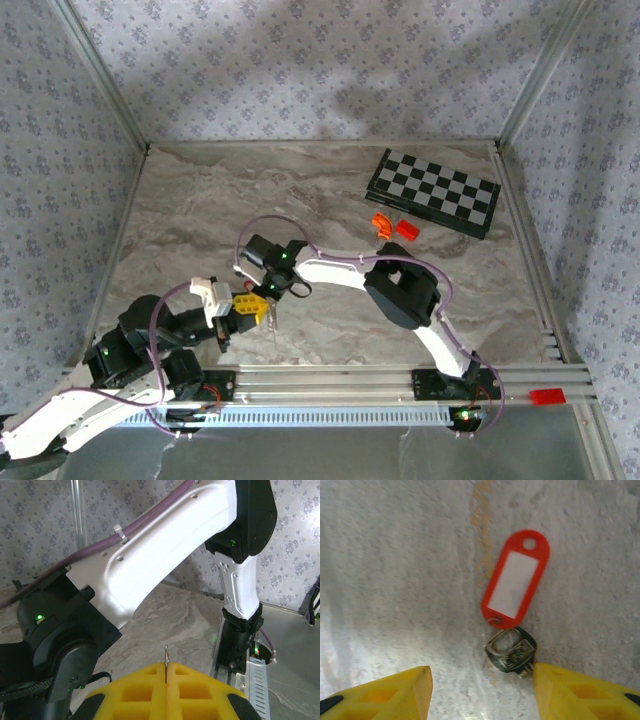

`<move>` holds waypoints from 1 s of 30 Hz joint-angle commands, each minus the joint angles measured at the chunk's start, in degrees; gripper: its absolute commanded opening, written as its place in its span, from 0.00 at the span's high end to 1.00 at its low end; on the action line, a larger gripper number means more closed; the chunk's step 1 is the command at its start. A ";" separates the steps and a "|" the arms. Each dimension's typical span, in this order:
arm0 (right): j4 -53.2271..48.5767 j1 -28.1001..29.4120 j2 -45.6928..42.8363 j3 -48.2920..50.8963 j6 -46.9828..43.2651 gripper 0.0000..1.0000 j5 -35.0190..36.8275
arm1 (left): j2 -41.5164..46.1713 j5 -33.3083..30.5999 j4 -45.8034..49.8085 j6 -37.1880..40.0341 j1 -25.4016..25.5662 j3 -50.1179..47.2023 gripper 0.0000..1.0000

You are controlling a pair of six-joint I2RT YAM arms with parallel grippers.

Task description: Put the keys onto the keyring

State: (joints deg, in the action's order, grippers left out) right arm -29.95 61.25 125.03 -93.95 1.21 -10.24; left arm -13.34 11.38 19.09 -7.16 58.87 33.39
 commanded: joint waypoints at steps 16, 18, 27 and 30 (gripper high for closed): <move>-6.35 1.32 5.02 -8.24 -1.47 0.55 6.80 | 2.18 -1.78 -0.20 -1.02 -0.09 -0.33 1.00; -7.12 1.57 5.31 -8.69 -1.48 0.56 6.80 | 2.18 -1.76 -0.29 -1.02 -0.07 -0.36 1.00; -7.81 1.75 6.09 -9.75 -1.63 0.69 8.14 | 2.53 -1.71 -0.52 -1.10 -0.07 -0.61 1.00; -8.12 1.76 6.10 -9.84 -1.70 0.72 8.32 | 2.75 -1.69 -0.59 -1.09 -0.07 -0.60 1.00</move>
State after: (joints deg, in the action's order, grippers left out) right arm -35.55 62.78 129.45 -102.02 0.32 -3.09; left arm -11.62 9.78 19.99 -7.25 58.87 32.45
